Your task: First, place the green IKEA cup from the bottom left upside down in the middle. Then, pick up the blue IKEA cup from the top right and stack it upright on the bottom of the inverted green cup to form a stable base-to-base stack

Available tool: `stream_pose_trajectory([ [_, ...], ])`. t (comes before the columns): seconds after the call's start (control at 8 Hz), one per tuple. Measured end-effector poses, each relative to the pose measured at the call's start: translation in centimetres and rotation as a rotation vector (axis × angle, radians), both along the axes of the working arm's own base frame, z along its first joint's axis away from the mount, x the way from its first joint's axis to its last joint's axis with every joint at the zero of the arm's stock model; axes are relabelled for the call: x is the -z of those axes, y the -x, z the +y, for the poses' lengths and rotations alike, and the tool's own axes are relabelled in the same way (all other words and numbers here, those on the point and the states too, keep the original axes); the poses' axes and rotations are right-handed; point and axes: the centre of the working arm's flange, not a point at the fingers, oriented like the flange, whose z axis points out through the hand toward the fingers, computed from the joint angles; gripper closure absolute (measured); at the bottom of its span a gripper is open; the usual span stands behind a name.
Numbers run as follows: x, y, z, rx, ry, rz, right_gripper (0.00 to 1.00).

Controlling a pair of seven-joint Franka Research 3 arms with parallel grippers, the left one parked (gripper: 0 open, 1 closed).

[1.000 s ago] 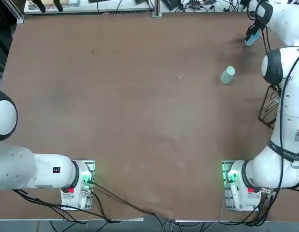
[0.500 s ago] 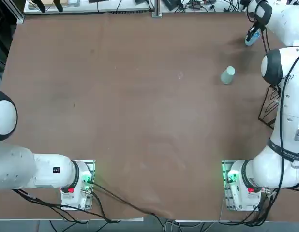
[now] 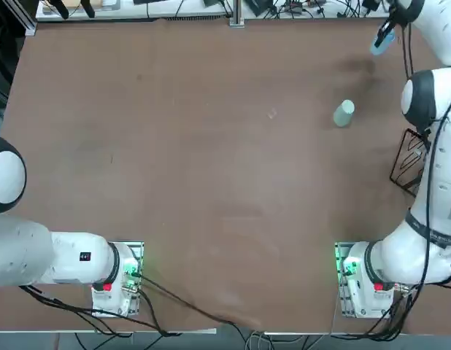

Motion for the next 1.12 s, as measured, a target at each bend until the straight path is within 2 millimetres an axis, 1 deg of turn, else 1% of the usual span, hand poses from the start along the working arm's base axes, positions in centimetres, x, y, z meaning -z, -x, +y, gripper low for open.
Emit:
stream_pose_trajectory([
  [0.12,-3.3,1.1,1.3,0.022,-0.033,0.031,0.97],
  [0.25,-6.1,2.5,2.6,0.055,-0.059,0.053,0.97],
  [0.38,-8.0,4.2,4.0,0.094,-0.062,0.072,0.97],
  [0.5,-9.2,6.0,5.9,0.149,-0.038,0.094,0.97],
  [0.62,-10.0,7.9,8.7,0.21,0.004,0.113,0.97],
  [0.75,-10.4,9.8,12.1,0.257,0.041,0.126,0.97],
  [0.88,-10.2,11.5,15.0,0.303,0.06,0.141,0.97],
  [1.0,-9.4,12.9,16.8,0.346,0.075,0.149,0.97],
  [1.12,-8.1,13.7,17.4,0.37,0.088,0.133,0.97],
])
